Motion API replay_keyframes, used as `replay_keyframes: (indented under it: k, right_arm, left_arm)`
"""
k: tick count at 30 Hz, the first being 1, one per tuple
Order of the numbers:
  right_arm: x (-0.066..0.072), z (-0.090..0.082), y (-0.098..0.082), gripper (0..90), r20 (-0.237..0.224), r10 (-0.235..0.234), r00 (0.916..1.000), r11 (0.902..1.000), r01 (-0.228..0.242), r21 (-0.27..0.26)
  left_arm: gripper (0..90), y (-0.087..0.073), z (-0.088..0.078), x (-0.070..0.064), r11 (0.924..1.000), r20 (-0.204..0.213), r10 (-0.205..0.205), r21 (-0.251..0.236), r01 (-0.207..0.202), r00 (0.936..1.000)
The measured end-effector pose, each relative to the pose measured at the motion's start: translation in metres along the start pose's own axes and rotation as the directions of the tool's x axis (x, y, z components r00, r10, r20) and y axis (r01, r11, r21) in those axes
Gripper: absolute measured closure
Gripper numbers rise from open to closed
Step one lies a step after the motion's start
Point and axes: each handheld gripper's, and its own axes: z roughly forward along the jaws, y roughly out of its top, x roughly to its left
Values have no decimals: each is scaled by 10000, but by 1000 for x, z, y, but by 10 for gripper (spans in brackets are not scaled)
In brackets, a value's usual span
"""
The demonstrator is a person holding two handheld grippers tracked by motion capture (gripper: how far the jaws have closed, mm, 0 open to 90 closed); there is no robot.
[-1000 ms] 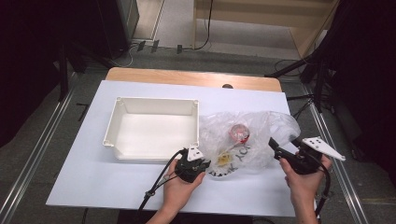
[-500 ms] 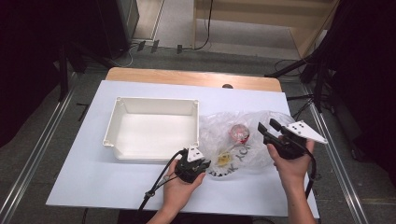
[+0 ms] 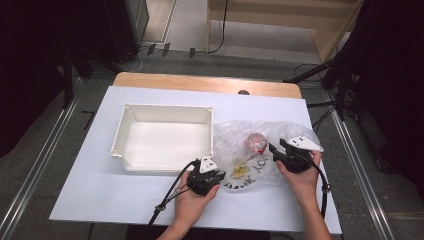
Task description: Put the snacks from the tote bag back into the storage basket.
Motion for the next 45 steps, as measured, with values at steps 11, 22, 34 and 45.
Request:
replay_keyframes:
  k: [11,22,34,45]
  right_arm:
    - [4,8,14,877,-335,-103,9994,9999,107,103]
    - [0,33,53,900,-1627,47,9867,9999,-63,-92]
    - [-17,85,56,900,-2757,783,9581,9908,-442,1278]
    - [-45,88,20,900,-1931,2033,9599,9683,-1679,1850]
  left_arm:
    - [854,0,0,0,10000,-33,22,-2,-22,10000]
    - [872,0,0,-1,10000,10,54,-77,-54,10000]
    - [882,-1,0,-1,9999,-31,-27,-104,26,10000]
    - [892,-1,0,-1,10000,-120,-12,-63,12,9999]
